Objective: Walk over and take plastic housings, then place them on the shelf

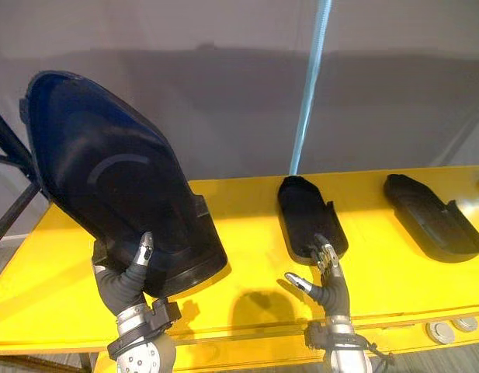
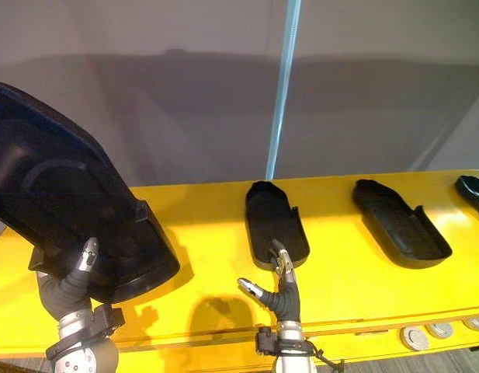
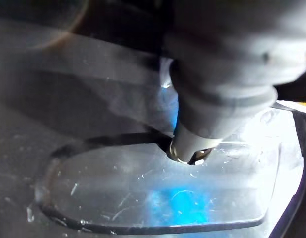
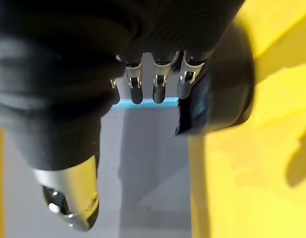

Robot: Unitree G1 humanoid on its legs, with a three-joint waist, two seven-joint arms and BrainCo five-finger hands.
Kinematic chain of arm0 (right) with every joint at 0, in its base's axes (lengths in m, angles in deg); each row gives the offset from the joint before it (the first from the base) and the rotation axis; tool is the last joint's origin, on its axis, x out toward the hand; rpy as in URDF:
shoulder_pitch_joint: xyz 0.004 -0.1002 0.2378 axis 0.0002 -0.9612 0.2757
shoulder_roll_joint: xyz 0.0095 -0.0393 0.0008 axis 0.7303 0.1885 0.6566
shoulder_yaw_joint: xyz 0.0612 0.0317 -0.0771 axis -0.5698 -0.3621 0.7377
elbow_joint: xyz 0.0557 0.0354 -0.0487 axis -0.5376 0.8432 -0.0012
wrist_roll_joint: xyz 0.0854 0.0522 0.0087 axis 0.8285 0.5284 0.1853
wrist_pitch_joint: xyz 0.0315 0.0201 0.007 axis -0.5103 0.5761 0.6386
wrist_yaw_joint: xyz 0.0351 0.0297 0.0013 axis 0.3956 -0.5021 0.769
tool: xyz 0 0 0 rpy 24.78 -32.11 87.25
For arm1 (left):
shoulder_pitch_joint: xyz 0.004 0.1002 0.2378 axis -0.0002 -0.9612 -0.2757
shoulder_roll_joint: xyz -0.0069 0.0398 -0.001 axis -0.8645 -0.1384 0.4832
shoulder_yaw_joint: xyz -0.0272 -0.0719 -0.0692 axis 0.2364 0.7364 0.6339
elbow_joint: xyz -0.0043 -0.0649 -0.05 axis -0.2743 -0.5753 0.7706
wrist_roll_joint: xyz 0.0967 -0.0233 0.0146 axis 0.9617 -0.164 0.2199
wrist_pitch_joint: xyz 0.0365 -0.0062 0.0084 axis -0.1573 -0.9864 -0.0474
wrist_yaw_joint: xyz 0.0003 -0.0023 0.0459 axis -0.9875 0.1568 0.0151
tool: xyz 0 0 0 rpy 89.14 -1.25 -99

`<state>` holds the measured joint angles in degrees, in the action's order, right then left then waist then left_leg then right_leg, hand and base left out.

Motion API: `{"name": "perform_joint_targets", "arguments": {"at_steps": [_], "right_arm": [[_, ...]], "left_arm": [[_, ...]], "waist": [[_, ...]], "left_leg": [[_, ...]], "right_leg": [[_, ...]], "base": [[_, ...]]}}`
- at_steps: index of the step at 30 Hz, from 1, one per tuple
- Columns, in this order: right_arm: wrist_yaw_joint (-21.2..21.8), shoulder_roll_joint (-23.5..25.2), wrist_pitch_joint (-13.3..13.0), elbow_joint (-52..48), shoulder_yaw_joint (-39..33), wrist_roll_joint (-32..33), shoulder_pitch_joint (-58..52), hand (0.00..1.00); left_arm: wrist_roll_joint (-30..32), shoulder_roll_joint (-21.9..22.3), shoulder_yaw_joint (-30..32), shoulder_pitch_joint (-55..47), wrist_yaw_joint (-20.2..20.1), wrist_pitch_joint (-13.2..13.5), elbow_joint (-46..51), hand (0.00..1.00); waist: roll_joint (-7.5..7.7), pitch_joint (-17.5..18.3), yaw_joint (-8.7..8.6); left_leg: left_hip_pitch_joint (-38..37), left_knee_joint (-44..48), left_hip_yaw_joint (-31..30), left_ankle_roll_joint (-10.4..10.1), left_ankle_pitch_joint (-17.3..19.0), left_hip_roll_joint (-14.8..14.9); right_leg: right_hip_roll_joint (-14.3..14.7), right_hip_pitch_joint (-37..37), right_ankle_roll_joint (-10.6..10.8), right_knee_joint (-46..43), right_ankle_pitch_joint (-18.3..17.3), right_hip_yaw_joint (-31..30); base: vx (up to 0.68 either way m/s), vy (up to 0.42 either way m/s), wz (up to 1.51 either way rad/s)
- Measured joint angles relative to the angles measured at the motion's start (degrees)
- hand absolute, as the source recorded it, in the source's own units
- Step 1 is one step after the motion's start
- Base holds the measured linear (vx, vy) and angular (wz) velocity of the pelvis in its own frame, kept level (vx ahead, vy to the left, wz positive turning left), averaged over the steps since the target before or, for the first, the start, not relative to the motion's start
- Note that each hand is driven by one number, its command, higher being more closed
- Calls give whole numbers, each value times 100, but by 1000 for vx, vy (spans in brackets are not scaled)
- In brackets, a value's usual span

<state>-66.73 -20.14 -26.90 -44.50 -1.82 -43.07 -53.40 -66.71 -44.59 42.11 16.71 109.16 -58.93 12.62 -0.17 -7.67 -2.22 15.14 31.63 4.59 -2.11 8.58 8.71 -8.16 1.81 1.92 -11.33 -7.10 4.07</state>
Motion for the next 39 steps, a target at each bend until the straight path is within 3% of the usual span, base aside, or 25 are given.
{"name": "perform_joint_targets", "arguments": {"at_steps": [1,3,5,7,8,11,14,15,16,18,20,21,25,31,35,39], "right_arm": [[-14,-14,0,5,-113,2,-2,0],[-44,-48,0,13,-296,11,-10,0],[-39,-65,7,88,-510,8,-48,0],[-26,229,52,228,-642,-17,-69,0],[-22,318,60,228,-709,-51,-72,0],[-45,316,95,146,-1148,-459,-16,0],[-84,300,182,-204,-1702,-735,-36,0],[-111,300,185,-421,-1989,-765,-105,0],[-134,287,190,-602,-2273,-838,-200,0],[-142,229,191,-955,-2715,-1027,-357,0],[-167,238,192,-1205,-3141,-1160,-569,0],[-167,208,220,-1219,-3423,-1176,-665,0],[-207,277,322,-722,-4105,-1230,-1037,0],[-118,510,524,1277,-3989,-1097,-1287,0],[139,480,590,2598,-3518,-799,-1221,0],[472,112,649,3886,-2906,-448,-896,0]], "left_arm": [[-60,-15,4,0,-91,-6,-135,100],[-150,-151,5,9,-184,-23,-178,100],[-281,-371,-6,161,-306,-25,-252,100],[-329,-804,36,365,-339,-36,-445,100],[-376,-982,38,423,-346,-47,-543,100],[-375,-1354,-2,657,-518,-55,-608,100],[-374,-1423,2,829,-694,-69,-714,100],[-373,-1415,14,895,-783,-75,-812,100],[-374,-1408,88,913,-859,-101,-911,100],[-381,-1283,322,847,-908,-178,-954,100],[-384,-1226,653,807,-940,-249,-947,100],[-380,-1095,926,734,-953,-288,-926,100],[-384,-706,1655,306,-884,-337,-723,100],[-598,-578,2030,-82,-863,-549,-775,100],[-937,-888,2079,73,-946,-590,-1203,100],[-1460,-1930,2081,794,-1093,-698,-2096,100]], "waist": [[-69,30,-24],[-292,100,-31],[-340,163,-94],[-9,175,-42],[59,193,-16],[92,231,37],[94,226,-23],[48,192,-102],[61,194,-207],[73,195,-185],[139,219,-187],[66,173,-227],[11,190,-239],[-19,166,-192],[-81,81,-119],[-139,-179,-30]], "left_leg": [[-56,-39,-403,-30,-19,243],[-449,-553,-1318,-140,-148,507],[-719,-1012,-1448,-1001,503,405],[-781,-1114,-1303,-879,481,-15],[-828,-1107,-1212,-872,479,-114],[-814,-1053,-749,-757,448,-177],[-723,-1066,-397,-457,380,-195],[-703,-1210,-293,-272,323,-169],[-700,-1375,-292,-194,204,-150],[-783,-1677,-112,-214,34,-175],[-803,-1908,18,-273,-70,-235],[-817,-2075,46,-331,-158,-152],[-935,-2748,200,-506,-548,133],[-1133,-3056,308,-624,-665,223],[-1214,-3160,286,-589,-692,147],[-916,-3134,42,-531,-822,34]], "right_leg": [[-77,4,48,-77,-30,32],[-156,16,379,-333,-234,44],[-348,-27,680,-382,-257,121],[-799,-35,821,-272,-8,100],[-901,-50,892,-197,224,79],[-942,242,798,-132,1100,-190],[-903,431,655,311,1811,-150],[-760,448,814,296,1565,-210],[-482,432,814,53,1068,-217],[-259,425,687,80,675,-163],[-226,370,644,435,488,-196],[-118,363,669,636,481,-247],[226,492,424,1048,792,-414],[330,499,387,1081,872,-475],[267,411,392,1083,868,-429],[152,539,418,1105,850,-208]], "base": [[50,289,25],[79,418,15],[59,470,32],[-4,476,16],[-42,463,-27],[-57,339,-54],[-103,272,-67],[-128,73,-18],[-124,15,-12],[-131,-70,-34],[-139,-120,-36],[-89,-153,-21],[0,-139,-24],[92,-35,-7],[25,31,7],[-67,10,30]]}}
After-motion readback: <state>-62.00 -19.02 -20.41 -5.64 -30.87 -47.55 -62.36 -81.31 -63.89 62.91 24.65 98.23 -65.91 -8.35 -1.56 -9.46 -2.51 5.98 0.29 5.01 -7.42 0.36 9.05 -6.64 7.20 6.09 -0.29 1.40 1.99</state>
